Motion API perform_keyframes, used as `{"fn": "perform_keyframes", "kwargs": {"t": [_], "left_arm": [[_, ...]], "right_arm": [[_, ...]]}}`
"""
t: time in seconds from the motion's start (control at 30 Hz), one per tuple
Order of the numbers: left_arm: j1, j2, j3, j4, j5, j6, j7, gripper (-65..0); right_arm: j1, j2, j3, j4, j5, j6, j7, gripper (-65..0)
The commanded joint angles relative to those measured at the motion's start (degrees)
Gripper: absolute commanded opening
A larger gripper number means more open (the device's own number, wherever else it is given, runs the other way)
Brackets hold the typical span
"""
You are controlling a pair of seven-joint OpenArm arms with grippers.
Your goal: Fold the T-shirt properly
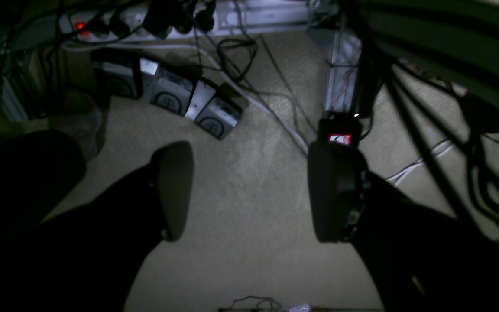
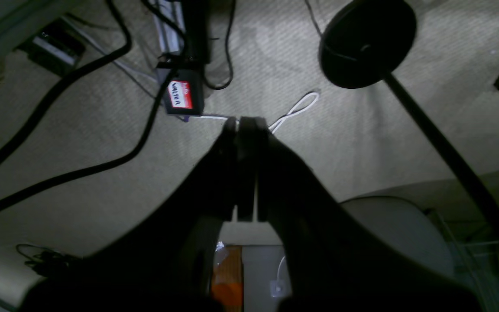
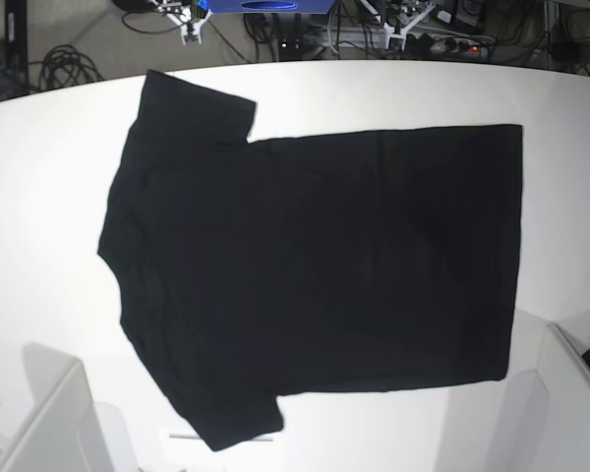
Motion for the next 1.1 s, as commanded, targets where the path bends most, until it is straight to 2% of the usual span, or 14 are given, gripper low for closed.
{"fn": "perform_keyframes", "kwargs": {"t": [0.0, 0.07, 0.1, 0.17, 0.2, 0.43, 0.6, 0.9, 0.97, 1.07], "left_arm": [[0.36, -0.08, 0.14, 0.02, 0.07, 0.19, 0.18, -27.2], [0.80, -0.08, 0.14, 0.02, 0.07, 0.19, 0.18, -35.5], [0.89, -0.08, 0.14, 0.02, 0.07, 0.19, 0.18, -42.0], [1.06, -0.08, 0.14, 0.02, 0.07, 0.19, 0.18, -59.1], [1.06, -0.08, 0.14, 0.02, 0.07, 0.19, 0.18, -65.0], [2.12, -0.35, 0.23, 0.72, 0.69, 0.10, 0.10, -65.0], [8.18, -0.44, 0.32, 11.10, 0.78, 0.10, 0.10, -65.0], [18.38, -3.51, 0.32, 26.92, 0.78, 0.10, 0.01, -65.0], [21.02, -4.92, 0.41, 30.61, 0.78, 0.10, -1.93, -65.0], [26.12, -6.41, 0.41, 35.36, 0.78, 0.10, -8.96, -65.0]], "right_arm": [[-0.30, -0.12, -0.14, 0.04, -0.21, -0.21, 1.47, -65.0], [-0.74, -0.12, -0.14, -0.22, -0.29, -0.21, 3.40, -65.0], [-1.18, -0.12, -0.14, -0.22, -0.29, -0.21, 4.10, -65.0], [-1.80, -0.03, -0.23, -0.04, -0.38, -0.21, 4.81, -65.0], [-1.80, 0.06, -0.32, -0.04, -0.38, -0.21, 4.63, -65.0], [-2.67, 1.20, -0.32, 0.13, -0.38, -0.21, 4.81, -65.0], [-6.72, 2.26, 0.12, 6.73, -0.12, -0.21, 4.81, -65.0], [-17.62, 2.70, 1.44, 21.76, -0.03, -0.21, 4.46, -65.0], [-19.55, 2.26, 5.31, 24.84, -0.03, -0.21, 4.46, -65.0], [-22.45, 2.08, 10.32, 30.02, -0.03, -0.21, 4.46, -65.0]]}}
